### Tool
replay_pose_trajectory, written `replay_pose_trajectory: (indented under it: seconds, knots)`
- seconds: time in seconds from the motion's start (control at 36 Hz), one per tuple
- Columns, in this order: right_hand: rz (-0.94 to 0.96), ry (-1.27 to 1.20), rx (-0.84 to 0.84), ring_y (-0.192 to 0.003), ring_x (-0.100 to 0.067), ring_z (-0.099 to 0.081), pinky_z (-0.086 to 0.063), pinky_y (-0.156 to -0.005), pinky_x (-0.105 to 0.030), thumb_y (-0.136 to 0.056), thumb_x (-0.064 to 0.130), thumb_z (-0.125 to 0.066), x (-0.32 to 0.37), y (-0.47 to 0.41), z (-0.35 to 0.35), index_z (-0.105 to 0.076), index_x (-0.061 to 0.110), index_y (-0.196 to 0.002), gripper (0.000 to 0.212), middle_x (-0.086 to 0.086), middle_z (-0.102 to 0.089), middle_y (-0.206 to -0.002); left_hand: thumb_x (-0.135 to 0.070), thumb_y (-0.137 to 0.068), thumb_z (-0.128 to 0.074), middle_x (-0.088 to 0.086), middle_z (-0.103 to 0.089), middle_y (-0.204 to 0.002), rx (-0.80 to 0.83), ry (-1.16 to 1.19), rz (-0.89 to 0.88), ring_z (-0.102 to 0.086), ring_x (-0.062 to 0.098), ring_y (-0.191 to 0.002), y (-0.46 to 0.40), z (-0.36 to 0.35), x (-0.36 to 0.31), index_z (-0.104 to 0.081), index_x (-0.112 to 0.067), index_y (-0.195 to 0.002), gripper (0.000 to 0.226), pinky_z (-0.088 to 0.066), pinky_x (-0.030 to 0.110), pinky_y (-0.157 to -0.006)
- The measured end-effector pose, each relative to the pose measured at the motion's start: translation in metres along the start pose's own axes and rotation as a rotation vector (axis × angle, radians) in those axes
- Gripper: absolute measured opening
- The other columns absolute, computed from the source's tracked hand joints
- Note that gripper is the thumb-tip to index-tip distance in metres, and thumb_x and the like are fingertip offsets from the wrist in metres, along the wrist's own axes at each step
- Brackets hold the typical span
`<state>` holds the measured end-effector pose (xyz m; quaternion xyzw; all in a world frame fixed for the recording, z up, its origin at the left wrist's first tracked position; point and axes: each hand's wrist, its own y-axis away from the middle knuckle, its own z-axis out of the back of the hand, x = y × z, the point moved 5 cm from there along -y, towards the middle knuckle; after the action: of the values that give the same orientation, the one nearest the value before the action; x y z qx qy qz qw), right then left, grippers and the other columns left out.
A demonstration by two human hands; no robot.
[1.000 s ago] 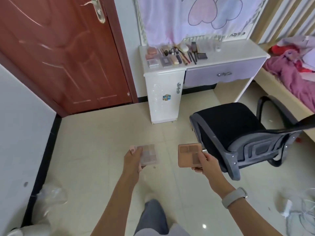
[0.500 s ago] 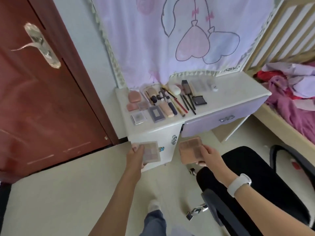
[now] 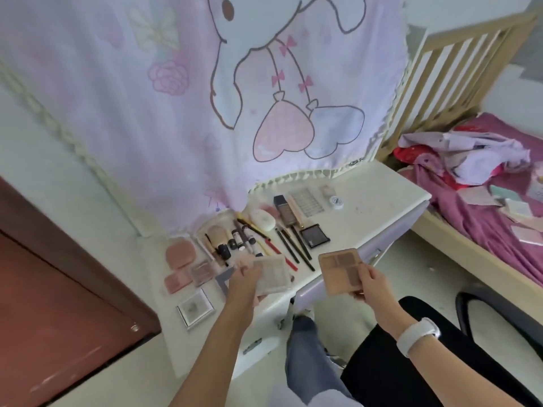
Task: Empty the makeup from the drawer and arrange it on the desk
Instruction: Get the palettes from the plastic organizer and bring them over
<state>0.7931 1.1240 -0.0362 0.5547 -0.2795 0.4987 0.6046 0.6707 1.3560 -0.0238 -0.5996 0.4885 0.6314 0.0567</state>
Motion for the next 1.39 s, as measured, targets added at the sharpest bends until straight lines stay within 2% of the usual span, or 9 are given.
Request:
replay_pose_trajectory:
  seconds: [0.22, 0.42, 0.56, 0.83, 0.94, 1.03, 1.14, 1.25, 1.39]
  knots:
    - [0.053, -0.026, -0.078, -0.059, -0.022, -0.054, -0.044, -0.052, -0.029, -0.101, 0.02, -0.034, 0.052, -0.141, 0.005, -0.053, 0.013, -0.106, 0.021, -0.006, -0.057, -0.076, -0.012, -0.095, -0.05, 0.006, -0.063, -0.096, -0.007, 0.02, 0.005, -0.06, 0.019, -0.085, -0.082, -0.067, -0.028, -0.055, -0.017, -0.102, 0.01, -0.051, 0.031, -0.07]
    - [0.09, 0.05, -0.116, -0.057, -0.021, -0.053, -0.044, -0.05, -0.028, -0.099, 0.017, -0.034, 0.097, -0.306, 0.038, -0.055, 0.012, -0.103, 0.022, -0.003, -0.056, -0.075, -0.024, -0.095, -0.053, -0.002, -0.048, -0.128, -0.007, -0.049, 0.055, -0.048, 0.02, -0.117, -0.192, -0.209, -0.045, -0.043, -0.019, -0.129, 0.036, -0.041, 0.046, -0.103]
    - [0.095, 0.266, -0.082, -0.064, -0.019, -0.052, -0.039, -0.048, -0.022, -0.098, 0.015, -0.034, 0.103, -0.407, 0.073, -0.055, 0.014, -0.104, 0.022, -0.004, -0.056, -0.083, -0.026, -0.091, -0.056, -0.001, -0.052, -0.085, -0.035, -0.092, 0.123, -0.052, 0.017, -0.08, -0.26, -0.299, -0.035, -0.048, -0.021, -0.078, 0.016, -0.045, 0.032, -0.073]
    - [0.098, 0.541, -0.018, -0.091, -0.024, -0.054, -0.042, -0.077, -0.032, -0.098, 0.011, -0.038, 0.07, -0.51, 0.118, -0.058, 0.008, -0.116, 0.027, -0.007, -0.059, -0.103, -0.021, -0.096, -0.041, -0.005, -0.045, -0.07, -0.245, -0.377, 0.041, -0.045, 0.021, -0.074, -0.334, -0.4, 0.001, -0.041, -0.016, -0.078, 0.018, -0.024, 0.023, -0.055]
    - [0.186, 0.588, -0.059, -0.086, -0.019, -0.051, -0.039, -0.073, -0.029, -0.097, 0.015, -0.04, 0.063, -0.517, 0.121, -0.056, 0.01, -0.117, 0.026, 0.001, -0.056, -0.096, -0.018, -0.097, -0.038, 0.007, -0.059, -0.095, -0.311, -0.347, 0.007, -0.056, 0.028, -0.092, -0.337, -0.408, 0.013, -0.049, -0.01, -0.112, 0.02, -0.038, 0.027, -0.074]
    - [0.289, 0.594, -0.068, -0.078, -0.017, -0.052, -0.036, -0.064, -0.025, -0.095, 0.018, -0.046, 0.062, -0.517, 0.117, -0.059, 0.01, -0.102, 0.017, -0.004, -0.059, -0.091, -0.01, -0.095, -0.037, -0.001, -0.05, -0.08, -0.283, -0.372, -0.054, -0.049, 0.02, -0.076, -0.336, -0.414, 0.017, -0.047, -0.029, -0.093, 0.022, -0.031, 0.023, -0.065]
    - [0.452, 0.689, -0.12, -0.069, -0.007, -0.048, -0.035, -0.066, -0.023, -0.093, 0.025, -0.053, 0.065, -0.514, 0.111, -0.061, 0.008, -0.099, 0.02, -0.008, -0.051, -0.096, -0.013, -0.097, -0.039, 0.017, -0.038, -0.139, -0.223, -0.476, -0.123, -0.035, 0.031, -0.127, -0.336, -0.425, 0.023, -0.03, -0.003, -0.142, 0.047, -0.028, 0.032, -0.105]
    - [0.519, 0.858, -0.195, -0.099, -0.025, -0.05, -0.043, -0.075, -0.035, -0.091, 0.034, -0.052, 0.064, -0.512, 0.11, -0.059, 0.011, -0.113, 0.033, -0.007, -0.057, -0.102, -0.02, -0.098, -0.039, 0.006, -0.009, -0.156, -0.236, -0.566, -0.198, -0.01, 0.024, -0.141, -0.33, -0.432, 0.026, -0.021, -0.013, -0.147, 0.052, -0.015, 0.035, -0.11]
    - [0.793, 0.712, -0.197, -0.1, -0.031, -0.048, -0.037, -0.085, -0.034, -0.089, 0.016, -0.059, 0.069, -0.493, 0.112, -0.064, 0.006, -0.108, 0.022, -0.013, -0.057, -0.104, -0.029, -0.098, -0.04, 0.001, -0.018, -0.155, -0.286, -0.644, -0.365, -0.012, 0.019, -0.141, -0.324, -0.431, 0.033, -0.033, -0.016, -0.142, 0.047, -0.014, 0.039, -0.112]
